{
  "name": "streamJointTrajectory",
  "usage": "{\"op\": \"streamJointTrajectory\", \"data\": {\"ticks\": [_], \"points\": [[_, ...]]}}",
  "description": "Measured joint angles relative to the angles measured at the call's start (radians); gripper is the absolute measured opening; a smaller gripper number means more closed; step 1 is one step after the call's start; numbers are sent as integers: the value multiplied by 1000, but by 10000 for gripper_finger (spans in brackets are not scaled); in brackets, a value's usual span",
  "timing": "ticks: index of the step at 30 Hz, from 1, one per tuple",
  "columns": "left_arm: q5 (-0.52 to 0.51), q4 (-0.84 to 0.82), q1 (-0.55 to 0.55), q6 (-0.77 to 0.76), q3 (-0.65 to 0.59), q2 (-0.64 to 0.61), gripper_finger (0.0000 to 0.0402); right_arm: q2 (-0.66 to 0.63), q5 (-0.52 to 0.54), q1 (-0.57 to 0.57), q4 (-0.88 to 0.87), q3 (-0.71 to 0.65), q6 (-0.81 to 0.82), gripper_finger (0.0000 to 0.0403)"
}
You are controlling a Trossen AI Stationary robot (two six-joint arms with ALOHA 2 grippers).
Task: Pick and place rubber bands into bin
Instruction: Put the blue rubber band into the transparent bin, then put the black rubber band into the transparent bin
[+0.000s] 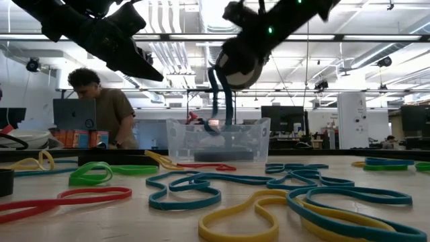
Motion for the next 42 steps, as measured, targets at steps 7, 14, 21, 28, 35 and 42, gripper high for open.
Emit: {"op": "streamJointTrajectory", "data": {"ticks": [7,14,21,28,35,42], "points": [[0,0,0,0,0,0,93,27,-10,-12,0,-35,46,9],[0,1,0,0,0,0,93,34,-61,-13,-2,-37,52,9],[0,0,0,0,0,2,93,34,-116,-21,-41,-38,84,9],[0,0,0,0,0,2,93,34,-213,-40,-79,-38,135,34],[0,0,0,0,0,2,93,34,-217,-40,-78,-38,143,77],[0,0,0,0,0,2,93,34,-217,-40,-78,-38,146,98]]}}
